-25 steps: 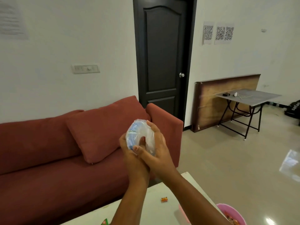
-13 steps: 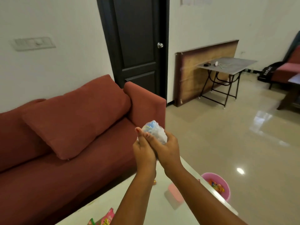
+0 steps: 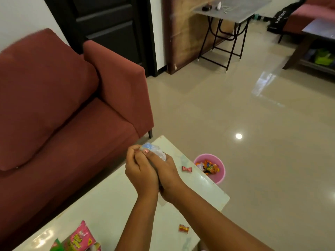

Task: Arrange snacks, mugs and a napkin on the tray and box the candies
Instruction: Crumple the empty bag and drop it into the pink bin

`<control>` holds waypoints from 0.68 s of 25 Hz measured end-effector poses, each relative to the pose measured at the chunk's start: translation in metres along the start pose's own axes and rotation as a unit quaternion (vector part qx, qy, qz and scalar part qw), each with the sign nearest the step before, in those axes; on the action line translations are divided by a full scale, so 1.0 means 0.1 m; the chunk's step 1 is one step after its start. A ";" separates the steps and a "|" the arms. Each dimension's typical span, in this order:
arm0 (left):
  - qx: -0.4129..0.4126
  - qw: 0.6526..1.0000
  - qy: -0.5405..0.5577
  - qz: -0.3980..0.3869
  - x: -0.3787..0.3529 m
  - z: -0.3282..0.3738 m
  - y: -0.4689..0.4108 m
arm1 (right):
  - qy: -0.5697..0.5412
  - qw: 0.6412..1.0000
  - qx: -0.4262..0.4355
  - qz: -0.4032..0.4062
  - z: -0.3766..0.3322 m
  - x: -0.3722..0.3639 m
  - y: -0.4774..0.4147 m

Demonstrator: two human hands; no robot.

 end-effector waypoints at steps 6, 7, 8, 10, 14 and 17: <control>0.075 0.995 -0.058 -0.033 -0.95 -0.87 0.35 | 0.050 0.995 -0.084 0.013 0.31 1.07 -0.67; 0.100 0.989 -0.078 -0.069 -1.09 -1.05 0.42 | 0.056 0.993 -0.097 0.023 0.40 1.27 -0.77; 0.130 0.980 -0.095 -0.112 -1.22 -1.23 0.49 | 0.057 0.992 -0.110 0.039 0.51 1.47 -0.86; 0.160 0.958 -0.142 -0.193 -1.43 -1.55 0.56 | 0.058 0.986 -0.133 0.083 0.67 1.84 -1.04; 0.138 0.896 -0.264 -0.329 -1.81 -2.06 0.57 | 0.088 0.958 -0.159 0.224 1.03 2.66 -1.44; 0.157 0.857 -0.296 -0.391 -2.16 -2.50 0.56 | 0.056 0.935 -0.171 0.305 1.44 3.34 -1.89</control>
Point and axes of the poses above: each hand's wrist, its own y-axis away from the middle knuckle, its own x-axis out of the back of the hand, z = x × y, the point moved 2 cm from there along -y, towards the middle knuckle, and after that the axes turned 3 degrees about y, right-handed, at the moved point
